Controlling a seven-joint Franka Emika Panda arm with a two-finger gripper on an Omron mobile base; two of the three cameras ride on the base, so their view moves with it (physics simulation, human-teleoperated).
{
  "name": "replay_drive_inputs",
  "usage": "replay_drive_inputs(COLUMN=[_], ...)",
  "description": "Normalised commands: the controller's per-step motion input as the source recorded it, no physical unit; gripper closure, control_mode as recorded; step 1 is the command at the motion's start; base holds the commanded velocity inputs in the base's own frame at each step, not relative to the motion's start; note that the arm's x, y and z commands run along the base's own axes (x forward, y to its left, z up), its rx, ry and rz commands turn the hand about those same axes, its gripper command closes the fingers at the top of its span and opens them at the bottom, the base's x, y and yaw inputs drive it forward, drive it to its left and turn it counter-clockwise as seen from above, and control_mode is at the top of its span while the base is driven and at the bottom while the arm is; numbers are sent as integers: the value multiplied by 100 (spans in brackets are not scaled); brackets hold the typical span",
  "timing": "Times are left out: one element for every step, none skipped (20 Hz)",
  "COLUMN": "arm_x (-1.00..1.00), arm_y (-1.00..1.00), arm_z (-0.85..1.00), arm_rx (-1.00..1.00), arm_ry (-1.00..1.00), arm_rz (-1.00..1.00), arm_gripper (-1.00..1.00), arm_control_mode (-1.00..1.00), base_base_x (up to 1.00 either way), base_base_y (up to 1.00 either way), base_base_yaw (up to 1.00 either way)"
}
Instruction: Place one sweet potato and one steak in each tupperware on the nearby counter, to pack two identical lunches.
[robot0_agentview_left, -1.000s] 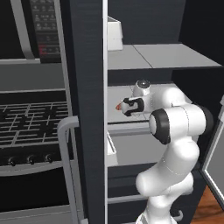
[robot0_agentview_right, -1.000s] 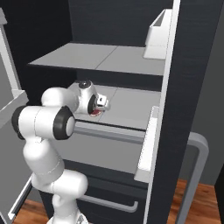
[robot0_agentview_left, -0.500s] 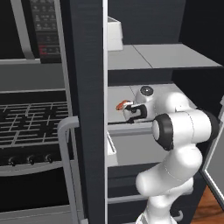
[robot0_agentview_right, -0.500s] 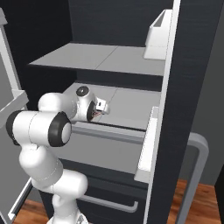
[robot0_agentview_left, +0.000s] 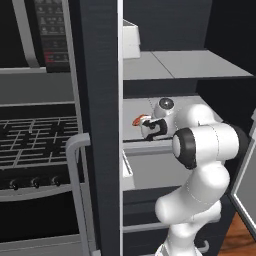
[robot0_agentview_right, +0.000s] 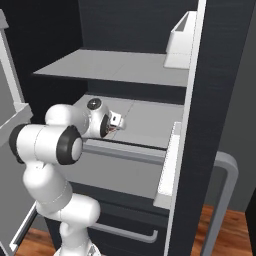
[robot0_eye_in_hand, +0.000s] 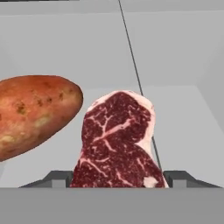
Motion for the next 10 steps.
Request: replay_drive_inputs(arm_x=[0, 0, -6, -10, -14, -19, -21, -19, 0, 0], arm_y=[4, 4, 2, 0, 0, 0, 0, 0, 0, 0], arm_z=[-100, -100, -100, -99, -100, -100, -100, -97, -63, -34], arm_rx=[0, 0, 0, 0, 0, 0, 0, 0, 0, 0], arm_ry=[0, 0, 0, 0, 0, 0, 0, 0, -3, -7], arm_rz=[0, 0, 0, 0, 0, 0, 0, 0, 0, 0], arm_gripper=[100, 100, 100, 100, 100, 100, 100, 100, 100, 100], arm_control_mode=[-100, -100, -100, -100, -100, -100, -100, -100, -100, -100], base_base_x=[0, 0, 0, 0, 0, 0, 0, 0, 0, 0], base_base_y=[0, 0, 0, 0, 0, 0, 0, 0, 0, 0], base_base_yaw=[0, 0, 0, 0, 0, 0, 0, 0, 0, 0])
